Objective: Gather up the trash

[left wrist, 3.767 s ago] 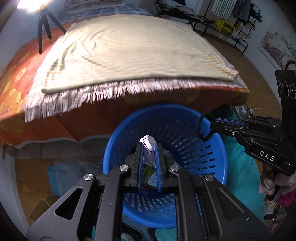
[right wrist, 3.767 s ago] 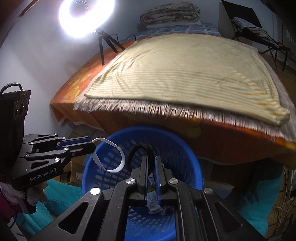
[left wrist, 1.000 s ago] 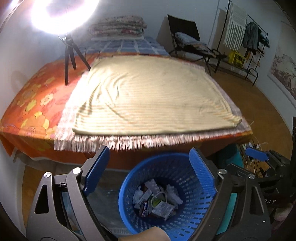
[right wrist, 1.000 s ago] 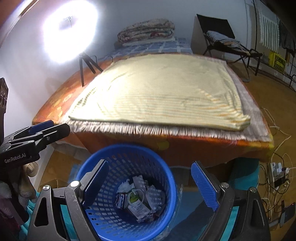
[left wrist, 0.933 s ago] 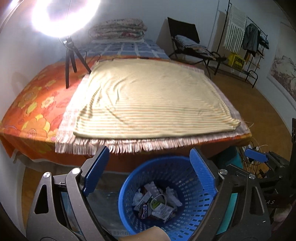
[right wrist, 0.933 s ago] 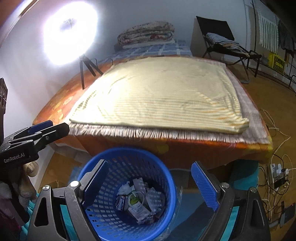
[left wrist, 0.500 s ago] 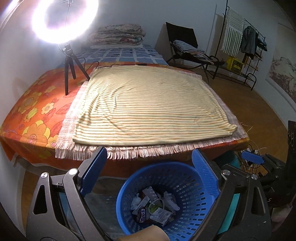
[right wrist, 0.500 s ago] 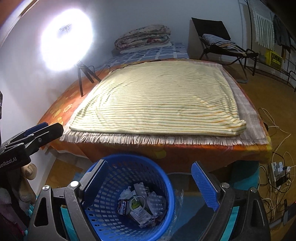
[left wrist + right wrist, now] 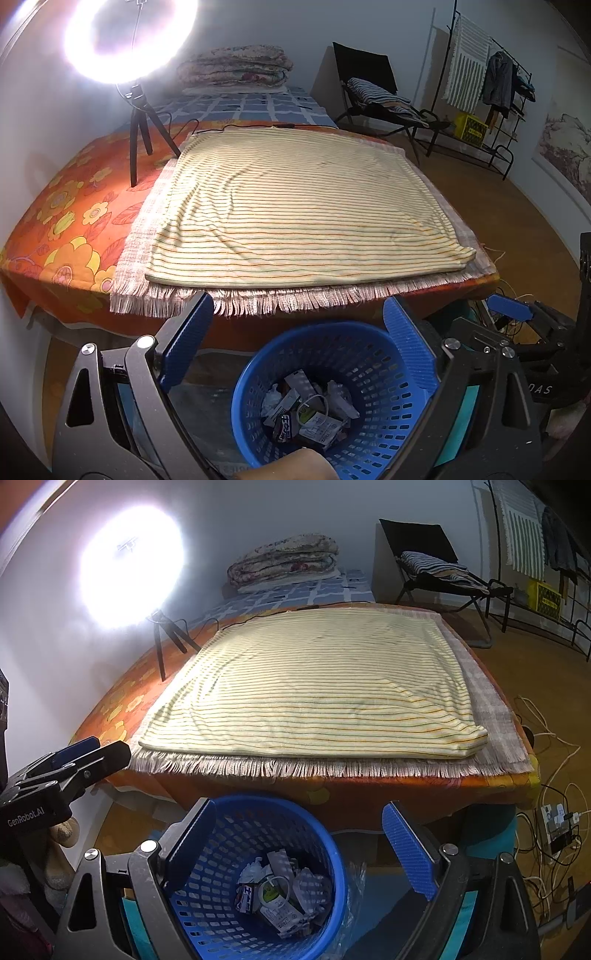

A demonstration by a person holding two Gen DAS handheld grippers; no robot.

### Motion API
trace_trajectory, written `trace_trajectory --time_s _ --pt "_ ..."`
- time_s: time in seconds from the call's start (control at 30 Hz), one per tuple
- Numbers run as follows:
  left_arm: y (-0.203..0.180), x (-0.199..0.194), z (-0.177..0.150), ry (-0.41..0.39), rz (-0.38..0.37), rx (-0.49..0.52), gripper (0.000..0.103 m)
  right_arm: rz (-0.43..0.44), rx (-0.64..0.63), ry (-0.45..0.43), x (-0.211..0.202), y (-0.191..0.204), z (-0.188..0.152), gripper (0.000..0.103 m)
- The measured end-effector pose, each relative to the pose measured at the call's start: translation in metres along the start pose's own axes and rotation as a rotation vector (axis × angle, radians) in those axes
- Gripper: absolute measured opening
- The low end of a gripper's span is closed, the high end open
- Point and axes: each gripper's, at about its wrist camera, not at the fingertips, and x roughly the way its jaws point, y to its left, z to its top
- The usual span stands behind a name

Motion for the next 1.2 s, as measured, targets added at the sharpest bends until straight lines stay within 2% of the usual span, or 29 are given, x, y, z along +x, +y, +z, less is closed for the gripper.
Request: trace_trajectory --time_s 1.2 --pt "-0.0002 0.0009 0.001 -0.005 0.0 -0.005 0.095 0.021 0.029 0.016 0.0061 -0.0078 -0.0013 0.093"
